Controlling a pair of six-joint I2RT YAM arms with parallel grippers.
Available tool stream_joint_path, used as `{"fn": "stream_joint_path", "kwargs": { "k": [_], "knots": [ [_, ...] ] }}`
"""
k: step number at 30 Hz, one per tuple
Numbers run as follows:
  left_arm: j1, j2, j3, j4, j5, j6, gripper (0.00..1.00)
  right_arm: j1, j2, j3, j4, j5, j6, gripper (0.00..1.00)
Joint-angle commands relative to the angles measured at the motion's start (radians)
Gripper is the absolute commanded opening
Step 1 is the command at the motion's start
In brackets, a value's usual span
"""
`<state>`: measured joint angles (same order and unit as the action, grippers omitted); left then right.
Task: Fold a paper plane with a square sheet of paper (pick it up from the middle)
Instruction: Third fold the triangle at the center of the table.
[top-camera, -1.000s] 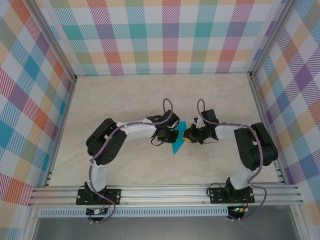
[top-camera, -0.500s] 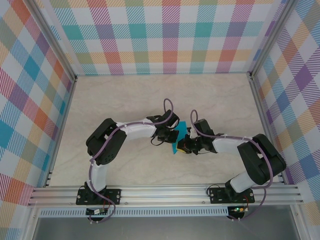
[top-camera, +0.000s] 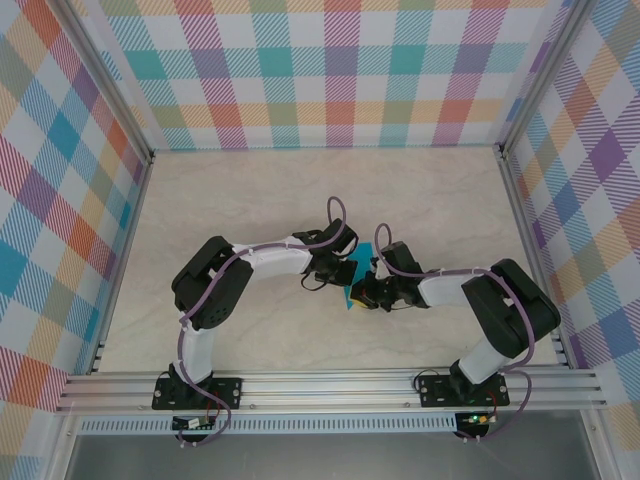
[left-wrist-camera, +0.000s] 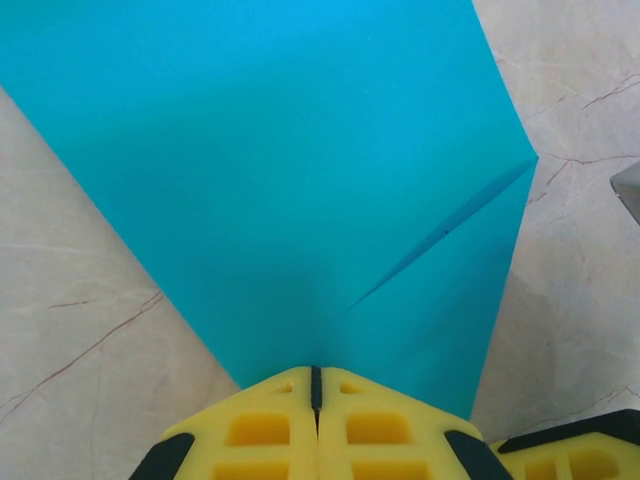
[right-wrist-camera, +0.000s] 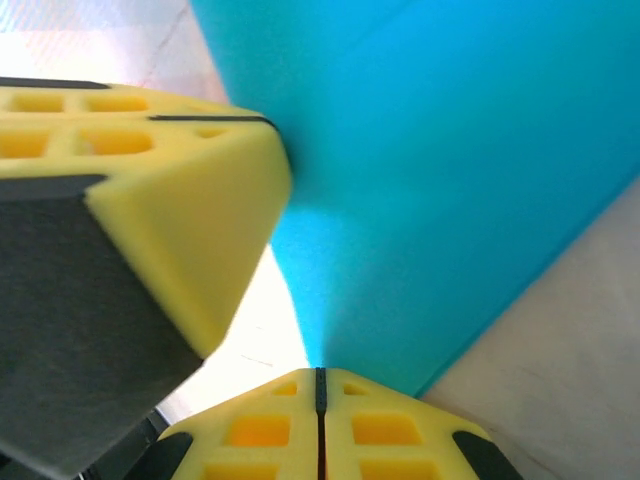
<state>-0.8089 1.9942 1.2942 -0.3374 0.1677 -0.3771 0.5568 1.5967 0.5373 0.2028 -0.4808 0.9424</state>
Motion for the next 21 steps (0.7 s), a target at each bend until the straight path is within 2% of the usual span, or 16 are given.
{"fn": "stream_joint_path", "kwargs": {
  "k": [1,12,21],
  "knots": [
    [0.011,0.023,0.017,-0.022,0.022,0.027,0.06,0.005,0.02,-0.021,-0.018,0.031,-0.005,0.07],
    [0.01,0.04,0.042,-0.026,0.039,0.064,0.07,0.019,-0.095,-0.035,0.002,-0.016,-0.008,0.09],
    [0.01,0.04,0.036,-0.025,0.044,0.065,0.07,0.045,-0.021,-0.043,0.037,0.012,0.009,0.08]
  ]
}}
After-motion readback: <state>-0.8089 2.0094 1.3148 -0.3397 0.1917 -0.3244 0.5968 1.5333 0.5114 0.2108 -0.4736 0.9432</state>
